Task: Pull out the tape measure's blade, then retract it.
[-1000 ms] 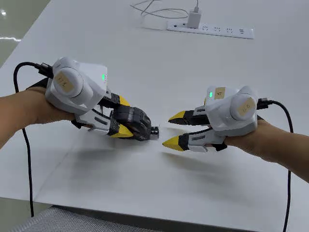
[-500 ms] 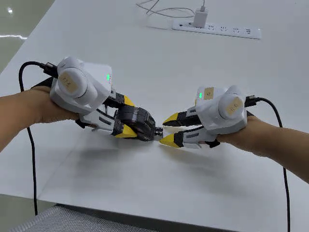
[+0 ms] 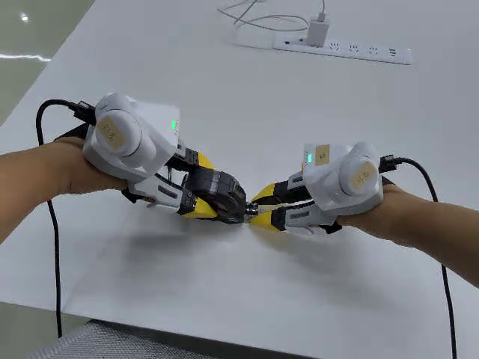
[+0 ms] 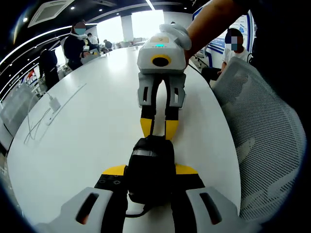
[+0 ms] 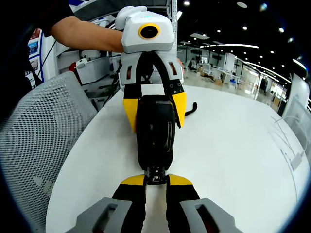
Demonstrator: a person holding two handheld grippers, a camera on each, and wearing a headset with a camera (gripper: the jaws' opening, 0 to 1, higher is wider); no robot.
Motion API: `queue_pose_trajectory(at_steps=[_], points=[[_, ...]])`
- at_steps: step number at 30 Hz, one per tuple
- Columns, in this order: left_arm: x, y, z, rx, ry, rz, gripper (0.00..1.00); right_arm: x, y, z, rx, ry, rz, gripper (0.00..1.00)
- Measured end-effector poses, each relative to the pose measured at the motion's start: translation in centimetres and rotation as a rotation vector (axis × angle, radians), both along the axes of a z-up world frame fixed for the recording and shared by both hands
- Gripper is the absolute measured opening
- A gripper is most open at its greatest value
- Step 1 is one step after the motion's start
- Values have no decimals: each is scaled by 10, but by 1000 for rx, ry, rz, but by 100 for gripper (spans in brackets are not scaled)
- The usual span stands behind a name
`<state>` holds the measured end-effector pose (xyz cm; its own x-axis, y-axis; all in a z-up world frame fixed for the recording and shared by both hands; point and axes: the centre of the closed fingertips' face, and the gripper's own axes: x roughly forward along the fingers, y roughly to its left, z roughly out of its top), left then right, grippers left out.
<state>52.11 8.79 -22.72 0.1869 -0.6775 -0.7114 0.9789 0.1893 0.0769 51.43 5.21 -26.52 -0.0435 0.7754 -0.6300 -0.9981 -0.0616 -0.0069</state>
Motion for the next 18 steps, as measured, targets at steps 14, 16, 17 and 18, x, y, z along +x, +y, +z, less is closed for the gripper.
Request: queue_pose_trajectory(at_steps=[14,16,17,18], points=[[0,0,0,0,-1,-2,28,0,5,4,4,-5,16,12],[0,0,0,1,0,-2,28,0,5,3,0,-8,22,12],[0,0,0,1,-1,-2,28,0,5,3,-1,-8,23,12],[0,0,0,0,0,-2,28,0,5,3,-1,-6,23,12]])
